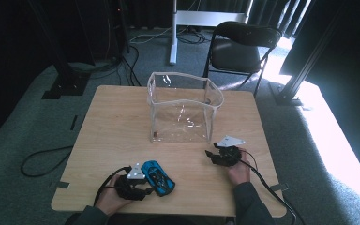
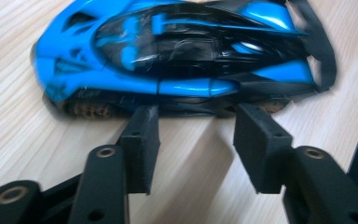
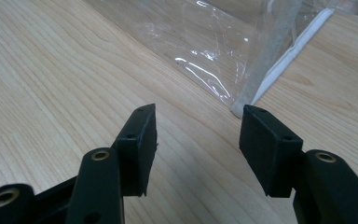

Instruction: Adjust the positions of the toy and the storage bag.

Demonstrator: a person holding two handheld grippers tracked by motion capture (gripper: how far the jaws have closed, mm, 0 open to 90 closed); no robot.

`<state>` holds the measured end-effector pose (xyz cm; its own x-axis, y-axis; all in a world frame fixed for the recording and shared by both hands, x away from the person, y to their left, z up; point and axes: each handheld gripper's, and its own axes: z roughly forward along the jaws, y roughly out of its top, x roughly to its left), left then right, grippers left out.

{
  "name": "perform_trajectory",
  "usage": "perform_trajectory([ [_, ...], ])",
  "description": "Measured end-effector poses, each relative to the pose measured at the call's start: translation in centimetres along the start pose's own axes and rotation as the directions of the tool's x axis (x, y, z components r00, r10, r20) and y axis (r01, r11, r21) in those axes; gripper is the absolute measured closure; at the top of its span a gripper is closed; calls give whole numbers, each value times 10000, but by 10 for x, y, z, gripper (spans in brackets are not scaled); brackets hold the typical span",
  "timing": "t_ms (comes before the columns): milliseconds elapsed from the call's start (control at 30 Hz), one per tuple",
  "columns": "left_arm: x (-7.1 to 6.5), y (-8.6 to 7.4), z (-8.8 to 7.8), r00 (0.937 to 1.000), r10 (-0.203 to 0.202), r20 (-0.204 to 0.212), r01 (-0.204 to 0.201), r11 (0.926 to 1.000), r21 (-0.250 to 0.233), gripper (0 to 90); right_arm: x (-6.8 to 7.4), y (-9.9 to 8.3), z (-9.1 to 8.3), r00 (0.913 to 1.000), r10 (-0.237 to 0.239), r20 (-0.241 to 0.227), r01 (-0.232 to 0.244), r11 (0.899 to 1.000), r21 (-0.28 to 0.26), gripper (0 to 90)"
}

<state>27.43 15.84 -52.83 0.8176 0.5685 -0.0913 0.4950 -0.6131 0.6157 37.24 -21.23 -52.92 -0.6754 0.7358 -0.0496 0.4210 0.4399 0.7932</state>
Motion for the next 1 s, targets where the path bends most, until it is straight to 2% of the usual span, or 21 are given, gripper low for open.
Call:
perform_trajectory([
  [233,-6,19,16,9999,-122,-26,121,9999,-33,530,-2,-1,-1,10000,61,24,-61,10000,-66,457],
  [333,-13,31,27,9989,-382,-283,376,9991,-199,532,-1,-1,-1,10000,56,5,-56,10000,-45,457],
  [433,-16,34,30,9990,-337,-290,332,9993,-161,534,-1,-2,-2,10000,58,-5,-58,10000,-51,453],
  [500,-18,32,29,9994,-250,239,254,9995,-168,555,-1,-2,-3,10000,62,-17,-62,10000,-58,451],
  [600,-24,30,29,9972,79,741,-65,9998,-194,570,-3,-3,-4,9999,106,16,-105,9999,-84,451],
  [767,-31,35,34,9943,452,967,-437,9989,-179,622,-3,-3,-3,9999,103,41,-103,9999,-81,453],
  [1000,-36,54,49,9894,701,1274,-663,9972,-335,644,-2,-4,-1,10000,85,3,-85,10000,-30,452],
])
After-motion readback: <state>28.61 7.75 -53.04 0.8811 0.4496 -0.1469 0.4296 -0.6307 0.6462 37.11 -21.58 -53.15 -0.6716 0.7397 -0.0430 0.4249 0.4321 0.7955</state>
